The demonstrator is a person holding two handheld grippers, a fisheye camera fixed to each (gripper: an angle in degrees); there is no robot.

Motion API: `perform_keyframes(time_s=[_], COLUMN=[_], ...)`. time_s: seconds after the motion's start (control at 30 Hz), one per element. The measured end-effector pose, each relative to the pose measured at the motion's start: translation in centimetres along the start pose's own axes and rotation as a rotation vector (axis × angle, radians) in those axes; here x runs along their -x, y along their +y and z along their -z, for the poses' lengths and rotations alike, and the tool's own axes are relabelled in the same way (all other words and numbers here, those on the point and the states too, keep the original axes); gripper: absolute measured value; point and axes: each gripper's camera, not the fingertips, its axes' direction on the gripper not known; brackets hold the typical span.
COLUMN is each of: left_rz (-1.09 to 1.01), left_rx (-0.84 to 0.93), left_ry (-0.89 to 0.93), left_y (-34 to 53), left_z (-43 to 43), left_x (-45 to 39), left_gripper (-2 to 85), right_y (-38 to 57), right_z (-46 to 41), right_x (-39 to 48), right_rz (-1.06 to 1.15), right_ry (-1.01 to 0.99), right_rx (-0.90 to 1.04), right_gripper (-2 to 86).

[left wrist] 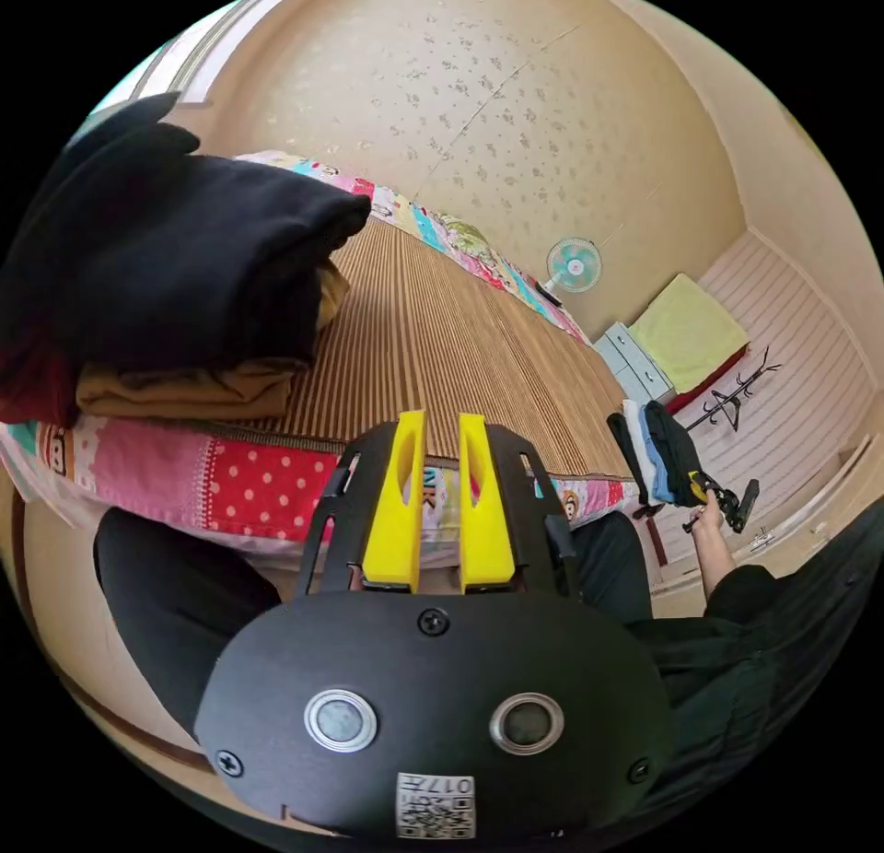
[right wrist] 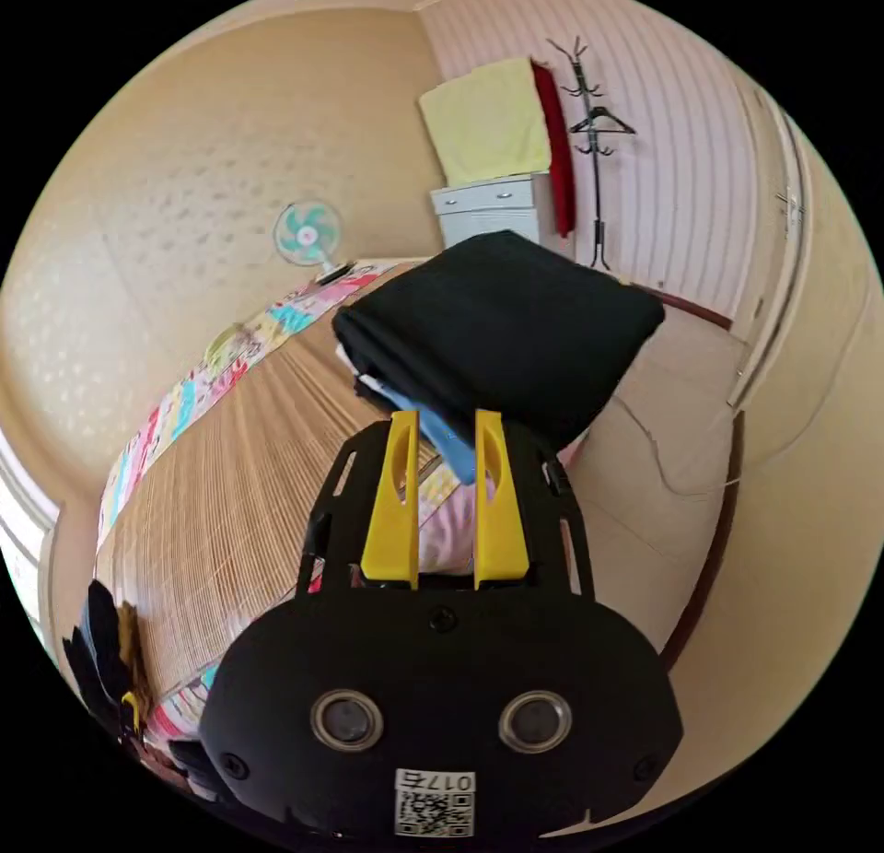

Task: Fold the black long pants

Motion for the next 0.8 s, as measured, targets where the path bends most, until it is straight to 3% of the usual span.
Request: perform_keyframes(time_s=[0.13, 0.27, 0.43, 0.63, 0.8], left_rz=[-0.03, -0.01, 0.012, -0.005, 0.019], left_rx=[-0.043, -0.053, -0.036, -0.062, -0.05], left_ry=[0.018, 0.051, 0.083, 0.085, 0.098], left_y=[-1.3, 0.3, 3.1, 5.0, 7.0], left_z=[1.4, 3.0, 4.5, 6.8, 7.9], left_x=[-1.7, -2.1, -1.6, -2.3, -2.3], left_gripper=[6.4, 6.3, 4.0, -0.7, -1.0], right_y=[-1.7, -3.1, -7.9, -9.9, 2.3], right_z=[-1.9, -2.7, 2.1, 6.3, 5.0], right_x=[-1.4, 1.2, 6.5, 27.9, 39.7], right_rz=[-0.112, -0.01, 0.072, 0.691, 1.12], right_ry=[0.033, 0.113, -0.146, -0.484, -1.017], right_rx=[0.118, 0.171, -0.088, -0.182, 0.097], right_gripper=[8.7, 5.6, 2.7, 1.8, 1.6])
